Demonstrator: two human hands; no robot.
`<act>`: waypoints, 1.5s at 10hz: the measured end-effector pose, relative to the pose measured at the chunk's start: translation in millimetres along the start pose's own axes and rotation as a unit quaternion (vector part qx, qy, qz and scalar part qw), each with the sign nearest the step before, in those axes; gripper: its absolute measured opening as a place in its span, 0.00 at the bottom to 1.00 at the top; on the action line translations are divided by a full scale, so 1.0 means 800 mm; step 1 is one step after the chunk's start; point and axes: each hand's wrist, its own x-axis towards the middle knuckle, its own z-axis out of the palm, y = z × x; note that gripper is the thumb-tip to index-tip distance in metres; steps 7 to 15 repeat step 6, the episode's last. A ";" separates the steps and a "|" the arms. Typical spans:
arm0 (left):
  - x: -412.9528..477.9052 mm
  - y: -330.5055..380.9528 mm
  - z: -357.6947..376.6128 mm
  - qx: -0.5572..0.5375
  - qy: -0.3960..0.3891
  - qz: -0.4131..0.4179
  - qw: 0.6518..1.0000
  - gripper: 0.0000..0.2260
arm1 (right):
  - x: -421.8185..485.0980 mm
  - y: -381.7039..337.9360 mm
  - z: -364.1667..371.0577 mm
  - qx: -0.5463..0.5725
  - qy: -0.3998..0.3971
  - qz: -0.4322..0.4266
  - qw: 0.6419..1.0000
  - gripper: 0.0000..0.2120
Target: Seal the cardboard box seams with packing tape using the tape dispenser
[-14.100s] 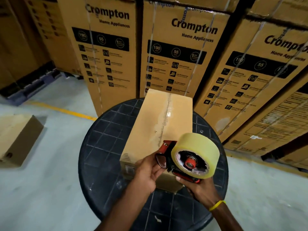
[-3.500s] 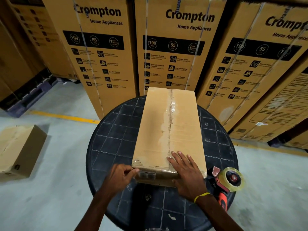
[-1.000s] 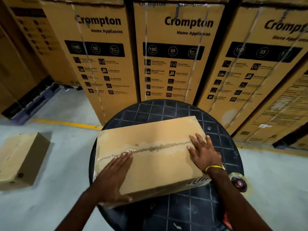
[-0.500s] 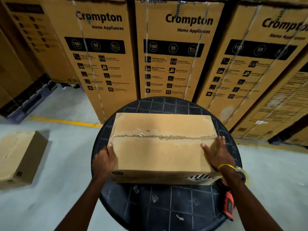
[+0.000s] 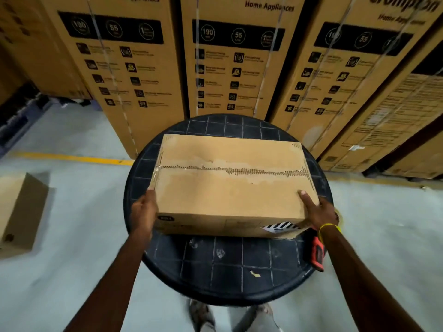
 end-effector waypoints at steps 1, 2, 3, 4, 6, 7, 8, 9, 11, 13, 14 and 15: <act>-0.017 0.000 -0.013 -0.093 -0.121 -0.056 0.987 0.22 | -0.009 -0.006 -0.004 -0.010 -0.019 -0.001 1.000 0.33; -0.026 0.010 -0.028 0.022 -0.143 -0.023 0.989 0.30 | -0.023 -0.017 -0.011 -0.064 -0.042 -0.022 0.997 0.35; -0.039 0.020 -0.043 0.138 -0.044 0.084 0.986 0.32 | -0.047 -0.028 -0.020 -0.133 -0.024 -0.116 0.984 0.29; -0.077 0.034 -0.051 0.204 -0.017 0.166 0.965 0.33 | -0.076 -0.036 -0.036 -0.193 -0.023 -0.220 0.956 0.32; -0.177 0.107 -0.014 0.294 0.037 0.414 0.861 0.30 | -0.132 -0.103 -0.066 -0.260 0.091 -0.438 0.856 0.35; -0.177 0.107 -0.014 0.294 0.037 0.414 0.861 0.30 | -0.132 -0.103 -0.066 -0.260 0.091 -0.438 0.856 0.35; -0.177 0.107 -0.014 0.294 0.037 0.414 0.861 0.30 | -0.132 -0.103 -0.066 -0.260 0.091 -0.438 0.856 0.35; -0.177 0.107 -0.014 0.294 0.037 0.414 0.861 0.30 | -0.132 -0.103 -0.066 -0.260 0.091 -0.438 0.856 0.35; -0.177 0.107 -0.014 0.294 0.037 0.414 0.861 0.30 | -0.132 -0.103 -0.066 -0.260 0.091 -0.438 0.856 0.35; -0.177 0.107 -0.014 0.294 0.037 0.414 0.861 0.30 | -0.132 -0.103 -0.066 -0.260 0.091 -0.438 0.856 0.35; -0.177 0.107 -0.014 0.294 0.037 0.414 0.861 0.30 | -0.132 -0.103 -0.066 -0.260 0.091 -0.438 0.856 0.35; -0.177 0.107 -0.014 0.294 0.037 0.414 0.861 0.30 | -0.132 -0.103 -0.066 -0.260 0.091 -0.438 0.856 0.35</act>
